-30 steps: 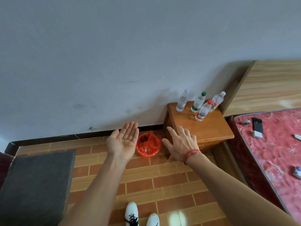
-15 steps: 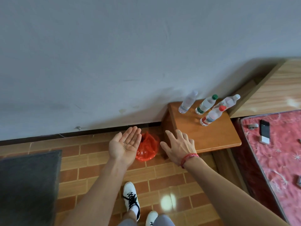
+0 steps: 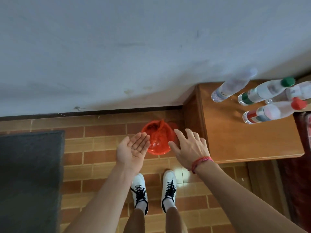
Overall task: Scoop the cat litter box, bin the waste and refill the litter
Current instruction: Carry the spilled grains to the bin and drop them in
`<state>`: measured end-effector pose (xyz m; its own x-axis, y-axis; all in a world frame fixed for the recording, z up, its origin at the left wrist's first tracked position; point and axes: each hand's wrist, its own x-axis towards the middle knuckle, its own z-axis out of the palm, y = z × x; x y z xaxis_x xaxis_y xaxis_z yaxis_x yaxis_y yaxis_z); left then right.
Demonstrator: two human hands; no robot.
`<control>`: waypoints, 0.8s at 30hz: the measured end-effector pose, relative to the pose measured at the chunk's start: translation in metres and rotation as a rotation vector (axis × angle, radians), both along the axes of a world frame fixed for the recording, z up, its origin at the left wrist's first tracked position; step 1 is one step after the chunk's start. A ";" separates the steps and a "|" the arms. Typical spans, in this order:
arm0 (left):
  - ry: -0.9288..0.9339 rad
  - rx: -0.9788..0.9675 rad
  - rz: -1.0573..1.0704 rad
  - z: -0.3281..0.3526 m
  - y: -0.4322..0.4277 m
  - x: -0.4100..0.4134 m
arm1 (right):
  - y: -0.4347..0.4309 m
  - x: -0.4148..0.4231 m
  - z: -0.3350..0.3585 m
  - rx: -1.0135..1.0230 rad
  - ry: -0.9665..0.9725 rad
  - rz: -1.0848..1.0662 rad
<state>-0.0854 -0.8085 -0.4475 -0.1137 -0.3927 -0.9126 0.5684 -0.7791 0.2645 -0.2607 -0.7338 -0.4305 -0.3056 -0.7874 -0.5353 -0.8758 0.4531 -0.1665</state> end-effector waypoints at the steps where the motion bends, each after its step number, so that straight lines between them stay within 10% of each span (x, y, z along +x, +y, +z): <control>1: -0.027 0.011 -0.001 -0.019 -0.001 -0.005 | -0.002 -0.006 -0.017 0.009 -0.005 0.003; 24: -0.116 0.053 -0.121 -0.373 -0.035 -0.050 | -0.043 -0.018 -0.353 0.119 -0.050 0.006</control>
